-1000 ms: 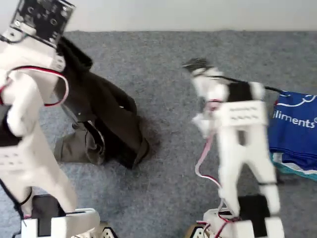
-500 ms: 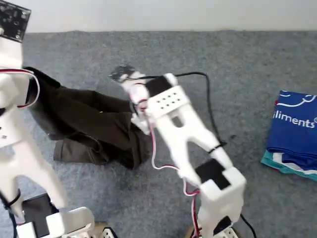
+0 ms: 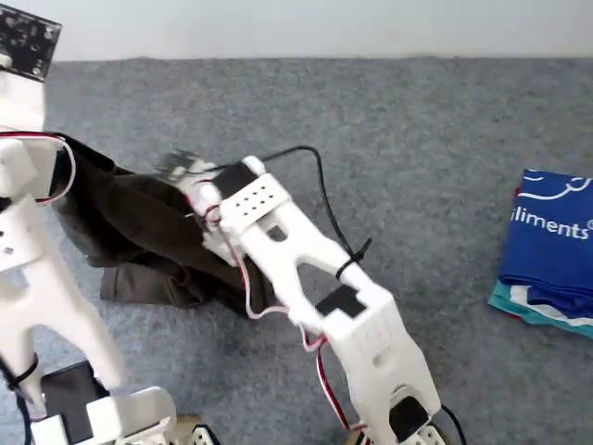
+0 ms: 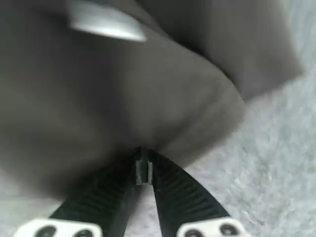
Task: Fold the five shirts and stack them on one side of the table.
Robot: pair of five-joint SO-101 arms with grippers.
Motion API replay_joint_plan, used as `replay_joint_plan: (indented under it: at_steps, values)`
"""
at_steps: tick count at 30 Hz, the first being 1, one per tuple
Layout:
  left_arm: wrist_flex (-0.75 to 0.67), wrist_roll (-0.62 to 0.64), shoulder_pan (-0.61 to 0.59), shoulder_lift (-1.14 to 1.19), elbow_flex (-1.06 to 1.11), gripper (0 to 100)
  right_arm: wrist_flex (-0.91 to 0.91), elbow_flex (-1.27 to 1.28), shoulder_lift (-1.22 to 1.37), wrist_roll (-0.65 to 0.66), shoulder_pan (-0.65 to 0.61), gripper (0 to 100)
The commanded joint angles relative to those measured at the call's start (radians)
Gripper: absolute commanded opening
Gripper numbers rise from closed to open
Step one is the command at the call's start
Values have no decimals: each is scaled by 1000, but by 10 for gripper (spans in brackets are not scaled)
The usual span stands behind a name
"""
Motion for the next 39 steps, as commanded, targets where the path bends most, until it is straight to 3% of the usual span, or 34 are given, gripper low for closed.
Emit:
replay_joint_plan:
  at_steps: [1, 7, 14, 18, 23, 39]
  values:
    - [-20, -3, -92, -20, -1, 15, 44, -43, 21, -2, 143, 9]
    - [-18, -6, -215, -20, 1, 15, 154, -43, 1, -2, 269, 9]
    - [-15, -32, -222, -18, 1, 15, 245, -43, -125, -2, 229, 12]
    - [-14, -32, -222, -12, 4, 15, 189, -43, -180, -2, 153, 42]
    - [-18, -32, -222, -20, 71, 15, 93, -43, -179, -11, 88, 214]
    - [-20, -32, -221, -21, 93, 15, -105, -43, 10, -9, -28, 206]
